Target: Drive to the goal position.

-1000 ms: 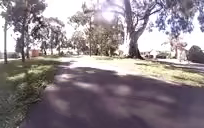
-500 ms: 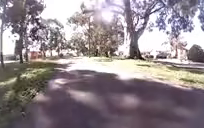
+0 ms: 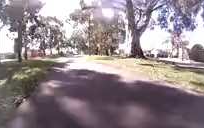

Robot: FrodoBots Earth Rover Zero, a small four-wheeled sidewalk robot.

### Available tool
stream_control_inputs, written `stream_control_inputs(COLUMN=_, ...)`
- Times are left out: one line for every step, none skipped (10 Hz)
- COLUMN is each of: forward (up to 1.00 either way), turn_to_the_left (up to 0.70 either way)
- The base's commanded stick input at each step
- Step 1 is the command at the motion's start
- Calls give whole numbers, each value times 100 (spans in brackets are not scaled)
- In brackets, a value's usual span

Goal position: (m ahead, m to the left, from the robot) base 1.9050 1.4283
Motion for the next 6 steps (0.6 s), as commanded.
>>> stream_control_inputs(forward=70, turn_to_the_left=0)
stream_control_inputs(forward=70, turn_to_the_left=0)
stream_control_inputs(forward=70, turn_to_the_left=0)
stream_control_inputs(forward=70, turn_to_the_left=0)
stream_control_inputs(forward=70, turn_to_the_left=0)
stream_control_inputs(forward=70, turn_to_the_left=0)
